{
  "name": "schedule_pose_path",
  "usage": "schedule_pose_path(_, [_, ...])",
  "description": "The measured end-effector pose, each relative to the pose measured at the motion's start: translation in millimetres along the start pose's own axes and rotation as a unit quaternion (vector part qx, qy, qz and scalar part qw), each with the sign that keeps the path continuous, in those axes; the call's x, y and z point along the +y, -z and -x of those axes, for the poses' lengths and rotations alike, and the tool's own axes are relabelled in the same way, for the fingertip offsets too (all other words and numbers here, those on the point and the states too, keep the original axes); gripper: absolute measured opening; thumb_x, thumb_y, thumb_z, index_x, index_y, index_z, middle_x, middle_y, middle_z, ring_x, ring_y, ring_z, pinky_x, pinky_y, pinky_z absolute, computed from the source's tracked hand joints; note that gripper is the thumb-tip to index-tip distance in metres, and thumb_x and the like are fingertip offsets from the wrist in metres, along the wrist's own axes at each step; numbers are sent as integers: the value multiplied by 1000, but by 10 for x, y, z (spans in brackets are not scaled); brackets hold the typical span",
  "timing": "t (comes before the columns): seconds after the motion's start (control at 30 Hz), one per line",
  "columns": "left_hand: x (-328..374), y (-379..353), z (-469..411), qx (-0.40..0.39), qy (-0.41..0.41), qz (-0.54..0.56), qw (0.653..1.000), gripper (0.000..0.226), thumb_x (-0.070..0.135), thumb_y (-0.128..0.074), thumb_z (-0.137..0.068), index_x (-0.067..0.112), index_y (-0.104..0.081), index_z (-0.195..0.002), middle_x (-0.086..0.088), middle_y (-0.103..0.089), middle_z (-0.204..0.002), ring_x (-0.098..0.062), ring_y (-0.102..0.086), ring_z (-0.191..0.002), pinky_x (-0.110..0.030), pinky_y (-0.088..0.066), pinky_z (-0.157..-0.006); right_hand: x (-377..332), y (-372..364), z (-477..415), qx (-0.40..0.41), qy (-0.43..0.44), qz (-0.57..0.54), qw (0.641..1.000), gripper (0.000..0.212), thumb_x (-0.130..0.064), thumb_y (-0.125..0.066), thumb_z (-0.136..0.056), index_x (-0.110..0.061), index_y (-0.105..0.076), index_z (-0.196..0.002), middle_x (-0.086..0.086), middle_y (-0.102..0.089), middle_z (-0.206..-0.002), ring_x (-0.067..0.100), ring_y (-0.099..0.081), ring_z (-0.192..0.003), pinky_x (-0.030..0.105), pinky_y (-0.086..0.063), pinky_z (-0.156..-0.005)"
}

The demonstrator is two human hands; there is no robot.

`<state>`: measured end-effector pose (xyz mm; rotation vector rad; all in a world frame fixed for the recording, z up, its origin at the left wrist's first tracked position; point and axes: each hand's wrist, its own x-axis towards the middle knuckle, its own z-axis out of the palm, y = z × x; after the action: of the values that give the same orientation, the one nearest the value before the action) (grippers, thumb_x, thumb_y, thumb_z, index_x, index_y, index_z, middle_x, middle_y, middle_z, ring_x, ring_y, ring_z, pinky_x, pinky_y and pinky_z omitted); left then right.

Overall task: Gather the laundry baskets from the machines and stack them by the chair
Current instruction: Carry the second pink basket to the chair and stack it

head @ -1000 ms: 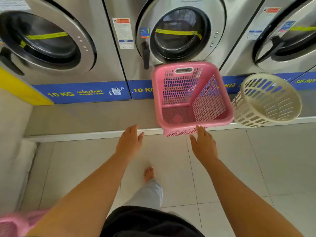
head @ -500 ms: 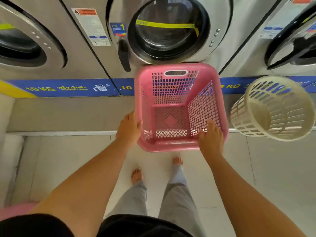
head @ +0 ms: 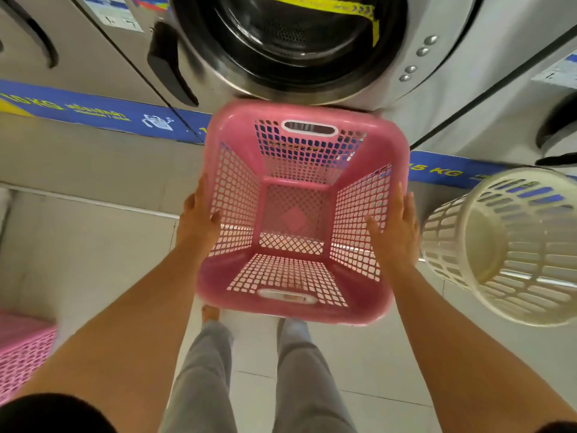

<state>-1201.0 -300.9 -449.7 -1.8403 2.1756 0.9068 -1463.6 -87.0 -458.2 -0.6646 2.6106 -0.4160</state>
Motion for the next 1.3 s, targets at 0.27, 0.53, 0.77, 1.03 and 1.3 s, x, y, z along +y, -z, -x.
schedule_pose_path(0.27, [-76, -38, -120, 20, -30, -8, 999, 68, 19, -44, -97, 51, -10, -148, -16, -47, -126, -41, -60, -101, -47, -48, -89, 183, -91, -128, 6, 50, -63, 997, 80, -10, -52, -87, -45, -15, -149, 10, -34, -149, 33, -50, -122, 47, -50, -85])
schedule_pose_path(0.53, [-396, 135, 273, 45, -9, 23, 999, 60, 19, -40, -99, 53, -22, -145, -12, -47, -131, -36, -62, -99, -46, -52, -89, -9, -25, 237, 8, 67, -52, 996, 77, -8, -51, -87, -44, -22, -148, 10, -39, -145, 34, -54, -116, 43, -50, -83])
schedule_pose_path(0.77, [-1219, 520, 976, 91, 40, 68, 993, 56, 21, -37, -100, 53, -24, -144, -8, -49, -126, -24, -57, -89, -33, -51, -76, -568, -57, 903, -16, 128, -30, 991, 75, -8, -50, -87, -43, -23, -148, 7, -37, -148, 36, -58, -108, 39, -48, -77])
schedule_pose_path(1.03, [-2455, 1034, 2018, 164, 105, 97, 976, 56, 16, -39, -99, 43, -29, -147, -11, -47, -132, -27, -57, -94, -28, -42, -73, -1384, -376, 1958, -51, 221, -58, 972, 76, -8, -47, -86, -47, -22, -146, 9, -37, -147, 37, -56, -111, 48, -51, -90])
schedule_pose_path(1.3, [-3937, 1404, 2928, 292, 149, 154, 932, 58, 7, -47, -92, 38, -45, -141, -13, -55, -104, -23, -53, -70, -31, -45, -60, -2339, -904, 3068, -97, 340, -64, 933, 74, -4, -49, -86, -37, -27, -149, 12, -39, -145, 36, -52, -120, 43, -46, -93])
